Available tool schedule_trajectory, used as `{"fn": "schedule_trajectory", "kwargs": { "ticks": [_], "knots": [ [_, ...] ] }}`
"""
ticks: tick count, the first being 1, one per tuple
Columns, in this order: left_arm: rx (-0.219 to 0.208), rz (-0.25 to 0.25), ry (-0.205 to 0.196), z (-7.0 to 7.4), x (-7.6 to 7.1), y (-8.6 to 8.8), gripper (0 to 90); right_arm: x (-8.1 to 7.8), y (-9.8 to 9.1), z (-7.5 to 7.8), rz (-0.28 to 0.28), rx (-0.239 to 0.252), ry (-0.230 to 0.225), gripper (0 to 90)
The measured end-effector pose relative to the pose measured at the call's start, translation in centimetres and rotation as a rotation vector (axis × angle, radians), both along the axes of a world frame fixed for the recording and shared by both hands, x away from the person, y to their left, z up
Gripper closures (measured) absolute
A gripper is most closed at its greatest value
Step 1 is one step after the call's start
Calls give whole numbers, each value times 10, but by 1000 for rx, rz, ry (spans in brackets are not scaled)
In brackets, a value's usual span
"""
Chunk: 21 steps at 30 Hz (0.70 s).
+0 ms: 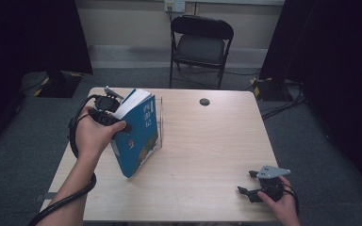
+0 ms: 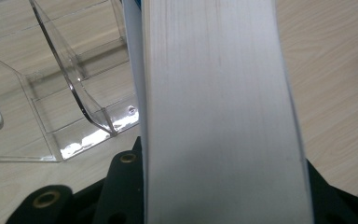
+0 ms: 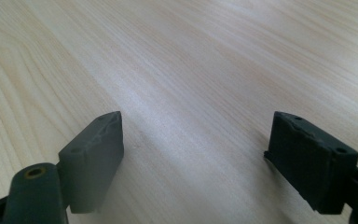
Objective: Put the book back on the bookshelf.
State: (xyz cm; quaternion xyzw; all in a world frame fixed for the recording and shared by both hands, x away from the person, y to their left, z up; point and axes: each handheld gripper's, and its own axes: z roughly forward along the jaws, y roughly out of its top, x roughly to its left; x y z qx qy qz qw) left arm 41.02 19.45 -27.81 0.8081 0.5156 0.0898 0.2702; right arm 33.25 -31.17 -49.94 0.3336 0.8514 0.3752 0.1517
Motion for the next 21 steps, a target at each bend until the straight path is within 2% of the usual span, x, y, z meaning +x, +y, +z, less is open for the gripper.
{"fn": "schedule_trajectory", "kwargs": {
  "ticks": [3, 8, 12, 15, 21],
  "knots": [
    [-9, 23, 7, -1, 3, 0, 621, 0, 0, 0, 0, 0, 0, 177],
    [13, 19, 9, -1, 6, -3, 621, 0, 0, 0, 0, 0, 0, 177],
    [7, 40, 6, -2, 9, -4, 621, 0, 0, 0, 0, 0, 0, 177],
    [23, 36, 0, 0, 10, -8, 621, 0, 0, 0, 0, 0, 0, 177],
    [25, 43, -4, 1, 16, -13, 621, 0, 0, 0, 2, 0, 2, 177]
  ]
}}
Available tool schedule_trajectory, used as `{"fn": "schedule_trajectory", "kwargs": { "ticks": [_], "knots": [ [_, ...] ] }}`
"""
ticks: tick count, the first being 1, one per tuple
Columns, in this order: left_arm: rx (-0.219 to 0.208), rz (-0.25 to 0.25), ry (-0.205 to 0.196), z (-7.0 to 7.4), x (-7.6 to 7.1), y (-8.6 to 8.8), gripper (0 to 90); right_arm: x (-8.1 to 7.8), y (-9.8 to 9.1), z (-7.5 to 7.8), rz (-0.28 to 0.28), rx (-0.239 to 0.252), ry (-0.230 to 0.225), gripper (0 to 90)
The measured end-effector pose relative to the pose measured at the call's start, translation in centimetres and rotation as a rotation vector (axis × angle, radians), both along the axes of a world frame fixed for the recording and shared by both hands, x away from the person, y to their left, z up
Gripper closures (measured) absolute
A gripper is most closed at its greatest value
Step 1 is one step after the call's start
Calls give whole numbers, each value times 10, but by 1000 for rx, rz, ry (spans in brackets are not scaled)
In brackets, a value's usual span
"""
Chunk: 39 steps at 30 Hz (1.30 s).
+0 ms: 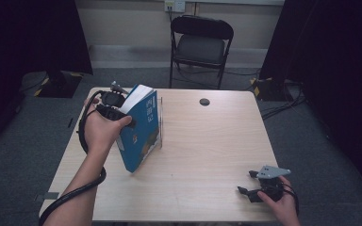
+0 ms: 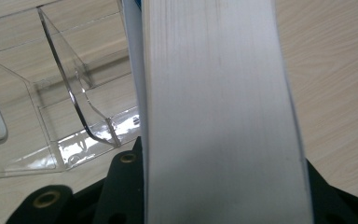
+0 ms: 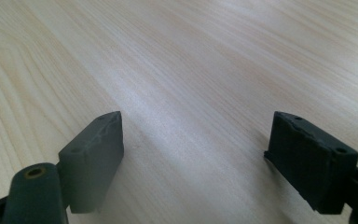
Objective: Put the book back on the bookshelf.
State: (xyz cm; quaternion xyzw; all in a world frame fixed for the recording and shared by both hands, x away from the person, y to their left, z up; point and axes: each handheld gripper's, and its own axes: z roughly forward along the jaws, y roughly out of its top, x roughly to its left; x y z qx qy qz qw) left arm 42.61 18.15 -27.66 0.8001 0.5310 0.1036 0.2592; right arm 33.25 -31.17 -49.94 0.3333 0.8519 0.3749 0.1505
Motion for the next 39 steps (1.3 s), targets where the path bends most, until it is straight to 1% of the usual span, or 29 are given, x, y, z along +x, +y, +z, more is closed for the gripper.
{"fn": "schedule_trajectory", "kwargs": {
  "ticks": [8, 14, 16, 20, 21, 22, 26, 28, 32, 37, 39],
  "knots": [
    [4, -6, -5, 1, 6, -5, 621, 0, 0, 0, 0, 0, 0, 177],
    [0, 12, -6, 1, 12, -6, 621, 0, 0, 0, 0, 0, 0, 177],
    [-6, 26, -14, 0, 13, -6, 621, 0, 0, 0, 0, 0, 0, 177],
    [-11, 36, -7, 0, 18, -6, 621, 0, 0, 0, 0, 0, 0, 177],
    [-10, 28, -6, 0, 19, -6, 621, 0, 0, 0, 0, 0, 0, 177],
    [-12, 36, -8, 0, 20, -7, 621, 0, 0, 0, 0, 0, 0, 177],
    [-8, 40, -14, -1, 23, -9, 621, 0, 0, 0, 0, 0, 0, 177],
    [-15, 44, -11, -2, 25, -9, 621, 0, 0, 0, 0, 0, 0, 177],
    [-10, 51, -7, -3, 28, -10, 621, 0, 0, 0, 1, 0, 0, 177],
    [1, 56, -16, -3, 31, -11, 621, 0, 0, 0, 1, 0, 0, 177],
    [-5, 60, -15, -4, 32, -11, 621, 0, 0, 0, 1, 1, 1, 177]
  ]
}}
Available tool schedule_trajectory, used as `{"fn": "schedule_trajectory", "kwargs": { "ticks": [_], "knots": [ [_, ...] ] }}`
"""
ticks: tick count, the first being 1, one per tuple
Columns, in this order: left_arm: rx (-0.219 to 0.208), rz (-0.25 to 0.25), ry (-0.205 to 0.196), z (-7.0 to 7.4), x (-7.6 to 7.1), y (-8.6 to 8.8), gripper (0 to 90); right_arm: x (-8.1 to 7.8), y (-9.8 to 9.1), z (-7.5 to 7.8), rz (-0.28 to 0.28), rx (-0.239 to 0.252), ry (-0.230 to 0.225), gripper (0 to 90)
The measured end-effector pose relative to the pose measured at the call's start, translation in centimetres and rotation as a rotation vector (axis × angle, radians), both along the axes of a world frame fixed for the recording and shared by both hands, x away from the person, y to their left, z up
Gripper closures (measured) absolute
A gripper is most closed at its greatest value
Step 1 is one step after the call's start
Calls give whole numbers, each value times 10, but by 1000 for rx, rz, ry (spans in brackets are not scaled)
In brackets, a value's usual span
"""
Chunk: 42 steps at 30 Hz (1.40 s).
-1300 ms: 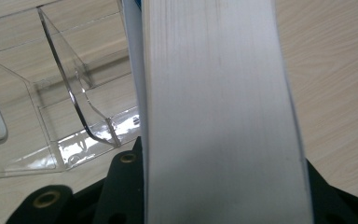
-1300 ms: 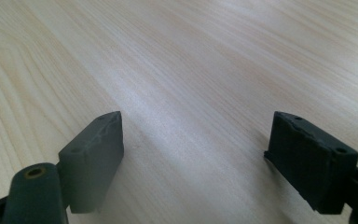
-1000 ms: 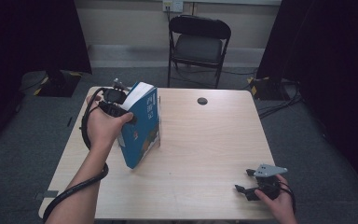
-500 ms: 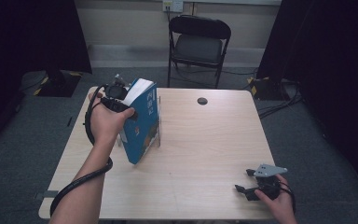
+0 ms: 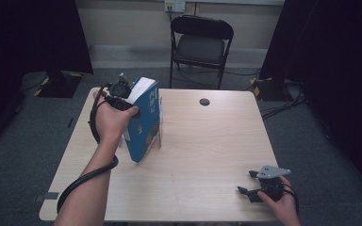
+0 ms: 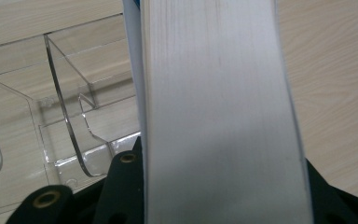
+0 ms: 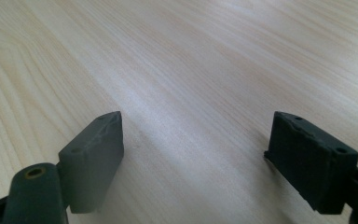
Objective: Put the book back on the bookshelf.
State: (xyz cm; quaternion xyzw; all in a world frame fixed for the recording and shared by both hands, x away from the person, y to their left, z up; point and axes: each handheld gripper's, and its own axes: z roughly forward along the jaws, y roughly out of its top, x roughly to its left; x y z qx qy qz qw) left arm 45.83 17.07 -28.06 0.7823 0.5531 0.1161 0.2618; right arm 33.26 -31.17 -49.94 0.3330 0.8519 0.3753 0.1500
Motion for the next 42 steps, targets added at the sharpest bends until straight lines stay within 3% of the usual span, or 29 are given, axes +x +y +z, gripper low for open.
{"fn": "schedule_trajectory", "kwargs": {
  "ticks": [12, 22, 32, 36, 39, 42],
  "knots": [
    [4, 33, -30, -16, -2, -1, 621, 0, 0, 0, 0, 1, 1, 177],
    [4, 53, -46, -21, -12, 0, 616, 1, 0, 0, 0, -1, -2, 176],
    [31, 40, -17, -19, -10, -3, 606, 1, 0, 0, 2, -1, 0, 176],
    [23, 35, -27, -14, -9, -3, 585, 1, 0, 0, 0, 0, 3, 176],
    [45, 29, -33, -11, -7, -5, 565, 1, 0, 0, -1, 1, 3, 176],
    [67, 8, 7, -11, -3, -8, 550, 1, 0, 0, -1, 1, 3, 176]
  ]
}}
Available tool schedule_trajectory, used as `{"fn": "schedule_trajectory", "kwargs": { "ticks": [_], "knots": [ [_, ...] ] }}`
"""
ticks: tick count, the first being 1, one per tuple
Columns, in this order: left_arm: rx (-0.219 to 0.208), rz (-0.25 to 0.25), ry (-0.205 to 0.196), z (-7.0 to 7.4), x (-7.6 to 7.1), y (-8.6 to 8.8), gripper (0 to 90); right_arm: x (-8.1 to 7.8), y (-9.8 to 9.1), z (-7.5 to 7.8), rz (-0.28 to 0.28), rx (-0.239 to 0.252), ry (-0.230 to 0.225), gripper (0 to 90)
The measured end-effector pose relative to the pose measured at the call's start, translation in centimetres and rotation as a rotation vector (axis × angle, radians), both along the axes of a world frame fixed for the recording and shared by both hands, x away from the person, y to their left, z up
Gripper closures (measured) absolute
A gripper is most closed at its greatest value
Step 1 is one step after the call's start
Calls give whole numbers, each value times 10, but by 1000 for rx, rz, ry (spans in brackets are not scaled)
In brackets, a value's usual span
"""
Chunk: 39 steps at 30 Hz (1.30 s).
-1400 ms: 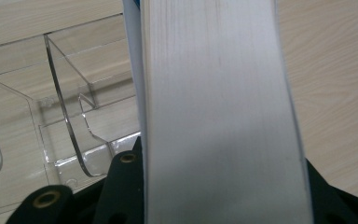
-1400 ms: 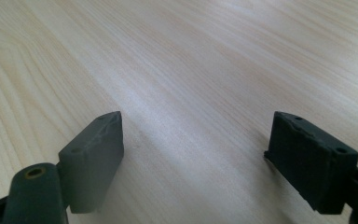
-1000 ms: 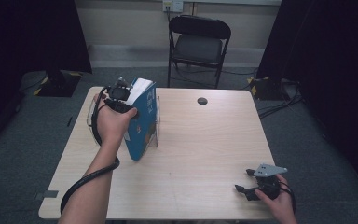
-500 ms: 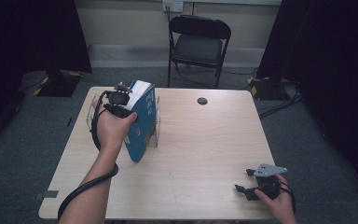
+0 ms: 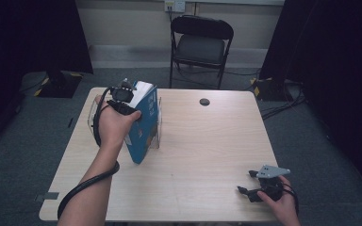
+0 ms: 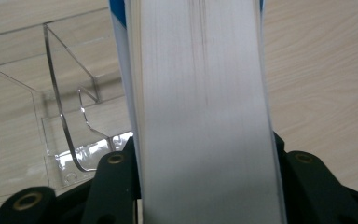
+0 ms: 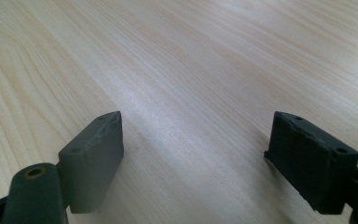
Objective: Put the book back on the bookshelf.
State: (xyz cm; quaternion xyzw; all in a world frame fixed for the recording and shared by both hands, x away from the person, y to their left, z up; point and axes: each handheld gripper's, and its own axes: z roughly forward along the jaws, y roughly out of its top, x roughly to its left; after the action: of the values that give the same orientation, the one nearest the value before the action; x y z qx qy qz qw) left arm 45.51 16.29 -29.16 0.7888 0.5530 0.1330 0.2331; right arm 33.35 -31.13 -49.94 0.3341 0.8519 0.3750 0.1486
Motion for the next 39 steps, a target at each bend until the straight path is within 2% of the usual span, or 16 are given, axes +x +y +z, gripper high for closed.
{"fn": "schedule_trajectory", "kwargs": {
  "ticks": [4, 6, 7, 14, 20, 23, 29, 32, 39],
  "knots": [
    [16, -4, 15, -3, 4, -2, 555, 0, 0, 0, 0, 0, 0, 176],
    [7, 5, 50, -7, 6, -2, 589, 0, 0, 0, 0, 0, 0, 176],
    [10, 10, 39, -7, 5, -3, 590, 0, 0, 0, 0, 0, 0, 176],
    [5, 40, 30, -7, 2, -7, 619, 0, 0, 0, 0, 0, 0, 176],
    [-4, 70, 42, -5, 5, -8, 620, 1, 0, 0, 0, 0, -2, 176],
    [5, 72, 34, -1, 7, -10, 621, 1, 0, 0, 0, 0, -1, 176],
    [-17, 111, 29, -2, 16, -12, 620, 1, 0, 0, 1, 0, -2, 176],
    [-17, 118, 35, -7, 22, -14, 620, 1, 0, 0, 0, -1, -3, 176],
    [-23, 132, 19, -4, 31, -15, 620, 1, 0, 0, 1, 4, 1, 176]
  ]
}}
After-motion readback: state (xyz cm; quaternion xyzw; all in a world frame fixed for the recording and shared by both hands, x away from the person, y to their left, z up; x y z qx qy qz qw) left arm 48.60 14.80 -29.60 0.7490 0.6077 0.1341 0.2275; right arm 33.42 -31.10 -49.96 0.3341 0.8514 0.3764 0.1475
